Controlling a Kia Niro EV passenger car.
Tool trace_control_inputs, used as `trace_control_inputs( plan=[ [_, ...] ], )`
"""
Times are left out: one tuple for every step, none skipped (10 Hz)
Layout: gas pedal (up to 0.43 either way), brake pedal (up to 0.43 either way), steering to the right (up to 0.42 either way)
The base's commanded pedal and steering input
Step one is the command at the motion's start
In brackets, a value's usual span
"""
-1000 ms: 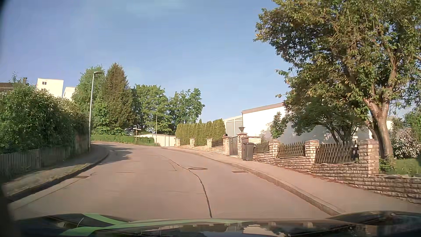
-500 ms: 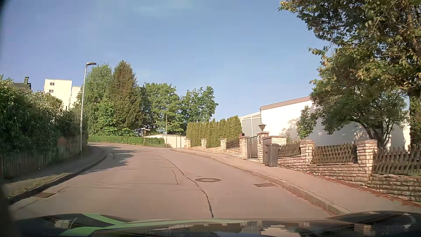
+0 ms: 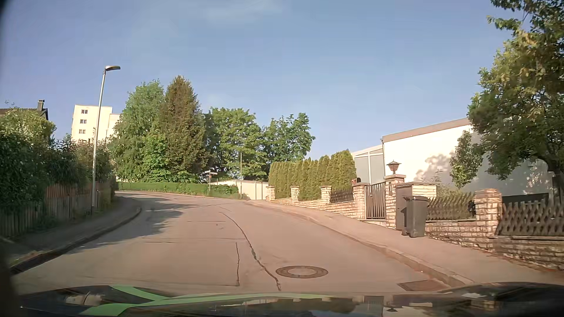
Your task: Follow the waypoints while adhering to traffic rules and regulations
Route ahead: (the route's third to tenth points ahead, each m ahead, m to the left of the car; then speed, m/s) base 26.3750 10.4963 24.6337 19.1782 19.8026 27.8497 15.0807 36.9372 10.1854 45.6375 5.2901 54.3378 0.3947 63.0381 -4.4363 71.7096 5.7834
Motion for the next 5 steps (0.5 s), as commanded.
trace_control_inputs(
  plan=[
    [0.177,0.000,-0.085],
    [0.177,0.000,-0.084],
    [0.169,0.000,-0.084],
    [0.169,0.000,-0.087],
    [0.150,0.000,-0.088]
  ],
)
